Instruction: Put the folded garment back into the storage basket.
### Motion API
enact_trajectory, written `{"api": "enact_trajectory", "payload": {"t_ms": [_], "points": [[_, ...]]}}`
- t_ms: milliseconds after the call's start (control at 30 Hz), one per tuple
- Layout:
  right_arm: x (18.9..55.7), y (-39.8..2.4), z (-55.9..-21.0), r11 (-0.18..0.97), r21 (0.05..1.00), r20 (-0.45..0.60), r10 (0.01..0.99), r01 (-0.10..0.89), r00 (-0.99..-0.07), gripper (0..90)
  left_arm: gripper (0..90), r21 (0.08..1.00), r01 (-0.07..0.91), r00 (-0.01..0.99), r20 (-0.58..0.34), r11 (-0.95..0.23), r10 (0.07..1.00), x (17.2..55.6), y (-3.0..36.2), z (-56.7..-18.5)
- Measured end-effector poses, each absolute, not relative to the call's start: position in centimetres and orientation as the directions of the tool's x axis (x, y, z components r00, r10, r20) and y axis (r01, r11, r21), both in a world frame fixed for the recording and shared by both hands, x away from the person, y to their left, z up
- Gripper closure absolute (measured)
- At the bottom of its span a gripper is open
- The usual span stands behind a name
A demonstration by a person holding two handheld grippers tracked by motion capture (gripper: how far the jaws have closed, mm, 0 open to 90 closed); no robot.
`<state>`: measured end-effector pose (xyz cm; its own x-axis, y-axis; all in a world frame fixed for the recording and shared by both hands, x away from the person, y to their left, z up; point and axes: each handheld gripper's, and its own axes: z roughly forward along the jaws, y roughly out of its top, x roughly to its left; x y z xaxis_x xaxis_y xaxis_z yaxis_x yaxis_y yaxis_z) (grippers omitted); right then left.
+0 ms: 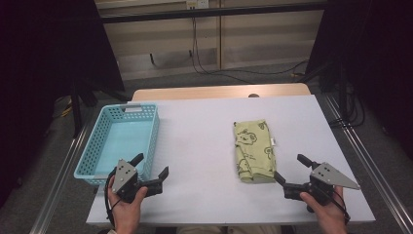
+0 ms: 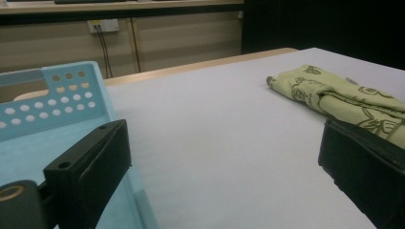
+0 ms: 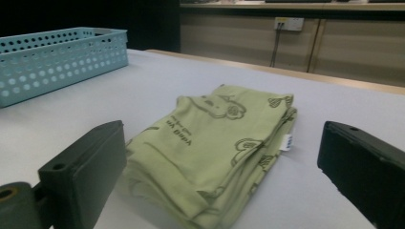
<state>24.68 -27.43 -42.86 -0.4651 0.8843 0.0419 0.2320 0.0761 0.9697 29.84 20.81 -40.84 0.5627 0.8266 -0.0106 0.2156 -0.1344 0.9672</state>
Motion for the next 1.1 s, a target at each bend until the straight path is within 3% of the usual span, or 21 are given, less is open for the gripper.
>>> {"api": "enact_trajectory", "payload": {"t_ms": [667, 900, 1100], "points": [[25.6, -25.6, -42.3, 0.202, 0.931, 0.001, 0.833, 0.305, -0.553, 4.0, 5.8, 0.957, 0.204, 0.688, 0.010, -0.206, 0.725, 31.2, 17.0, -39.4], [26.1, -25.3, -42.3, 0.204, 0.927, 0.022, 0.808, 0.315, -0.589, 4.6, 5.6, 0.946, 0.280, 0.738, -0.103, -0.164, 0.667, 32.2, 15.6, -39.2], [26.8, -25.0, -42.0, 0.212, 0.916, 0.052, 0.781, 0.342, -0.622, 4.8, 4.9, 0.949, 0.255, 0.761, -0.077, -0.188, 0.644, 33.2, 14.3, -38.9]]}}
